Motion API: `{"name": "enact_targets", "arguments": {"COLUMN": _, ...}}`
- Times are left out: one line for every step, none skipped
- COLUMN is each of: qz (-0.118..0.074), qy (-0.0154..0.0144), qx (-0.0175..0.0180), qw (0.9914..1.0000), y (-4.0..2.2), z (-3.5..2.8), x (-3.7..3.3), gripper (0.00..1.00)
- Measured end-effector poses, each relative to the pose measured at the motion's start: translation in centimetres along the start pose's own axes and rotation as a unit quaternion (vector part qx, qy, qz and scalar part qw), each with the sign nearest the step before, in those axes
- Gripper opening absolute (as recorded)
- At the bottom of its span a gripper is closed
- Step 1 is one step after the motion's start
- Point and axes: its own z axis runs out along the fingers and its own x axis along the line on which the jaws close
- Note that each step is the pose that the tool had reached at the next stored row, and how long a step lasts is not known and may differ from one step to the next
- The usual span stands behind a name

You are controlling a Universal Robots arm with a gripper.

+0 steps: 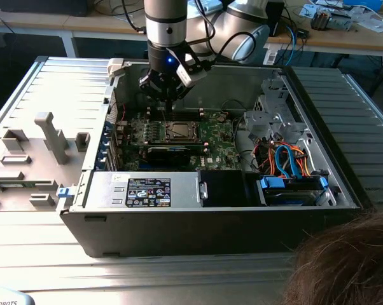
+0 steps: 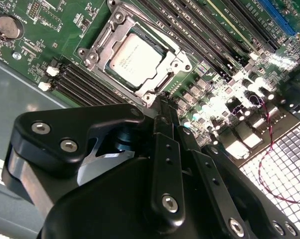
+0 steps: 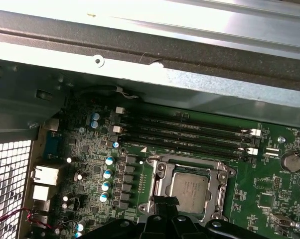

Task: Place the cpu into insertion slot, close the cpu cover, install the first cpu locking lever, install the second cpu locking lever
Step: 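Install the first cpu locking lever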

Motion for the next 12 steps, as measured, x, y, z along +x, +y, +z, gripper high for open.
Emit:
{"name": "enact_targets", "arguments": {"qz": 0.000, "qy": 0.0000, "qx": 0.0000, "qw": 1.00000, "y": 0.01, "z": 0.01, "x": 0.02, "gripper": 0.11}}
{"name": "enact_targets", "arguments": {"qz": 0.000, "qy": -0.0001, "qx": -0.0001, "qw": 1.00000, "y": 0.01, "z": 0.02, "x": 0.07, "gripper": 0.11}}
{"name": "enact_targets", "arguments": {"qz": 0.000, "qy": 0.0000, "qx": -0.0001, "qw": 1.00000, "y": 0.02, "z": 0.03, "x": 0.12, "gripper": 0.11}}
{"name": "enact_targets", "arguments": {"qz": 0.000, "qy": 0.0000, "qx": 0.0000, "qw": 1.00000, "y": 0.03, "z": 0.03, "x": 0.16, "gripper": 0.11}}
{"name": "enact_targets", "arguments": {"qz": 0.000, "qy": -0.0001, "qx": 0.0000, "qw": 1.00000, "y": 0.03, "z": 0.03, "x": 0.18, "gripper": 0.11}}
{"name": "enact_targets", "arguments": {"qz": 0.000, "qy": -0.0001, "qx": 0.0000, "qw": 1.00000, "y": 0.03, "z": 0.03, "x": 0.21, "gripper": 0.11}}
{"name": "enact_targets", "arguments": {"qz": 0.000, "qy": -0.0001, "qx": 0.0000, "qw": 1.00000, "y": 0.04, "z": 0.04, "x": 0.23, "gripper": 0.11}}
{"name": "enact_targets", "arguments": {"qz": 0.000, "qy": 0.0000, "qx": 0.0000, "qw": 1.00000, "y": 0.04, "z": 0.04, "x": 0.26, "gripper": 0.11}}
{"name": "enact_targets", "arguments": {"qz": 0.000, "qy": 0.0000, "qx": 0.0000, "qw": 1.00000, "y": 0.04, "z": 0.04, "x": 0.29, "gripper": 0.11}}
{"name": "enact_targets", "arguments": {"qz": 0.000, "qy": 0.0000, "qx": 0.0000, "qw": 1.00000, "y": 0.06, "z": 0.06, "x": 0.35, "gripper": 0.11}}
{"name": "enact_targets", "arguments": {"qz": 0.000, "qy": 0.0000, "qx": 0.0000, "qw": 1.00000, "y": 0.06, "z": 0.06, "x": 0.38, "gripper": 0.11}}
{"name": "enact_targets", "arguments": {"qz": 0.000, "qy": 0.0000, "qx": 0.0000, "qw": 1.00000, "y": 0.06, "z": 0.06, "x": 0.40, "gripper": 0.11}}
